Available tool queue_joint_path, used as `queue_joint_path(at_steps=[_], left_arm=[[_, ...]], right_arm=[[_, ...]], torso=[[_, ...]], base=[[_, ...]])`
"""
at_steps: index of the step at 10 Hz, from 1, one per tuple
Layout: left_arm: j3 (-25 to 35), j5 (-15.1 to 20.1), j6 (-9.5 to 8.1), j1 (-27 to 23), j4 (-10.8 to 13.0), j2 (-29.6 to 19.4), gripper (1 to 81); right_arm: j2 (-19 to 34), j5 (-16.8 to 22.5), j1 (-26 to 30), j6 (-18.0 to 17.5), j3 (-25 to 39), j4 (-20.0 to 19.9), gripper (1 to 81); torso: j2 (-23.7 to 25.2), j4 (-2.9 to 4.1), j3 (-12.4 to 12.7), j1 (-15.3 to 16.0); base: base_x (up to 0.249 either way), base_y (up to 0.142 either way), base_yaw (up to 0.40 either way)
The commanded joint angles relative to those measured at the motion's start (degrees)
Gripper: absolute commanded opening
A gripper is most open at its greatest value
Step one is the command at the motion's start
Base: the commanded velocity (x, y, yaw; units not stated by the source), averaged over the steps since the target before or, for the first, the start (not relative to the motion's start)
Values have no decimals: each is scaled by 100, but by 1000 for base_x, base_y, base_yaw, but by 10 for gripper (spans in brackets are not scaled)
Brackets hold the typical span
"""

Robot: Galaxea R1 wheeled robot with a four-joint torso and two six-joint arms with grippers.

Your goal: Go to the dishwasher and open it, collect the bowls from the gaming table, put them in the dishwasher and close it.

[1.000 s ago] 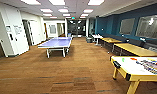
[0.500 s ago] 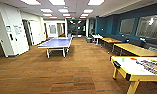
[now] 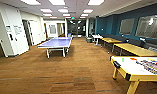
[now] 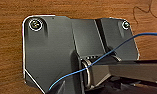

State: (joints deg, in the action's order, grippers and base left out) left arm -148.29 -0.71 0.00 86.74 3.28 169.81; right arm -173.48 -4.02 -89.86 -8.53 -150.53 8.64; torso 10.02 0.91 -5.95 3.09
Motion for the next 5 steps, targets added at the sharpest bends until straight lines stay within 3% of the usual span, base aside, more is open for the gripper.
queue_joint_path(at_steps=[1,5], left_arm=[[36,299,18,-302,32,-17,811],[36,299,18,-302,32,-17,811]], right_arm=[[-48,262,279,27,16,41,811],[-48,262,279,27,16,49,811]], torso=[[0,0,0,0],[0,0,0,-2]], base=[[0,0,-296],[0,0,-369]])
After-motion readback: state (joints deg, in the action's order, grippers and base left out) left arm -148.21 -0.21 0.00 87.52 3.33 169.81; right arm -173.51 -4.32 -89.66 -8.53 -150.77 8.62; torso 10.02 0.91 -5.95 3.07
